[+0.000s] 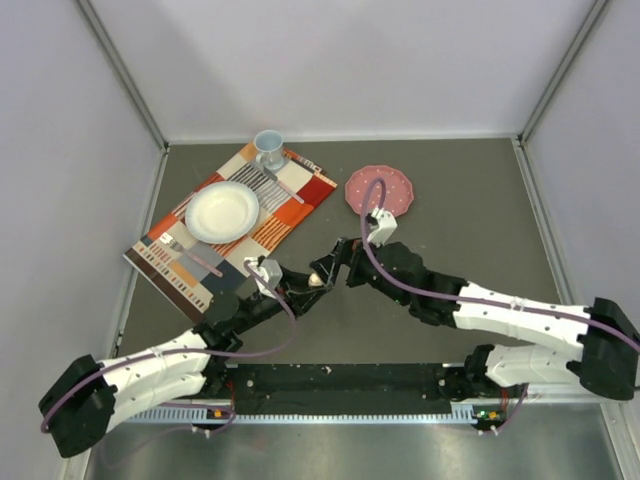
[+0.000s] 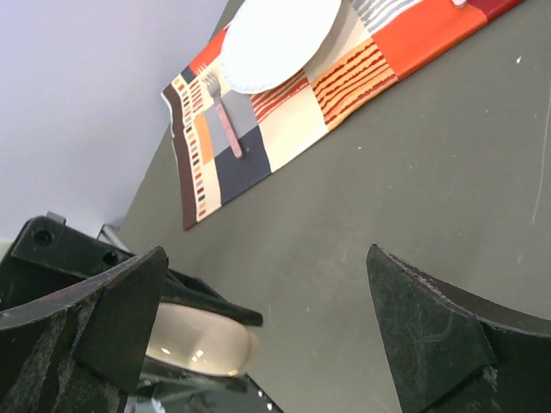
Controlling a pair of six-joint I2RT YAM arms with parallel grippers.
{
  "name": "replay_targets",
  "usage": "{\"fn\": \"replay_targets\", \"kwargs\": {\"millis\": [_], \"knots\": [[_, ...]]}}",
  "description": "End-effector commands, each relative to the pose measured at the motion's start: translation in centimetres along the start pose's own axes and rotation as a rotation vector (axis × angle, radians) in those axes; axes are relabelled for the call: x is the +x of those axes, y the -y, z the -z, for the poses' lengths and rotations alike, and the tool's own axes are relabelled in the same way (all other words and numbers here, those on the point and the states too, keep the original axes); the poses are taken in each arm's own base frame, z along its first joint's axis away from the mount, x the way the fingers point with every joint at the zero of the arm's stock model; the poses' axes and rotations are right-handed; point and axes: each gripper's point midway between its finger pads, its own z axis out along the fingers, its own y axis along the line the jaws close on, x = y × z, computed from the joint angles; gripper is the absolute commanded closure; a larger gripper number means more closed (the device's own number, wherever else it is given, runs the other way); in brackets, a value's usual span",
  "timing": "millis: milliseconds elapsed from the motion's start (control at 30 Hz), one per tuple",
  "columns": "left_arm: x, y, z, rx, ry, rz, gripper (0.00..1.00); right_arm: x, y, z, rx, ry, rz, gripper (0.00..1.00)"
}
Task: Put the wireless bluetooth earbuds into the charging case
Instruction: Place the charging case with the earbuds at the center of the board.
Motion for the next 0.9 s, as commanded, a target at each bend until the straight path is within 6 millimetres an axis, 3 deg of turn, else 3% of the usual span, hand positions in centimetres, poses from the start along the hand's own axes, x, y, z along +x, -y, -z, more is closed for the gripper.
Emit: {"fn": "replay_targets", "kwargs": {"millis": [0,100,233,367,633,767,867], "knots": [[-5.3,0.3,-1.0,-0.009,0.178,0.012,1.00,3.4,1.0,-1.6,0.092,-0.008,0.013,0.01],[-5.8,0.1,-1.0,-0.029,0.201,0.040,1.00,4.6,1.2,-1.6,0.122,-0.003,0.035,0.01],[-6.0,-0.7,-0.6,-0.078,0.225,0.066,1.00,4.1,1.8,-1.3,0.152,0.021,0.038,0.01],[-4.8,-2.3,-0.5,-0.168,0.175,0.106,1.00,1.8,2.2,-0.3,0.191,0.092,0.074,0.01],[-0.8,-4.4,-0.4,-0.304,0.027,0.217,1.00,-5.0,2.1,3.5,0.196,0.233,0.041,0.01],[1.3,-5.3,-1.1,-0.363,-0.063,0.296,1.00,-6.4,5.5,5.2,0.294,0.269,0.003,0.01],[3.0,-5.2,-2.2,-0.370,-0.134,0.360,1.00,-5.9,8.8,6.1,0.386,0.256,-0.043,0.01]]}}
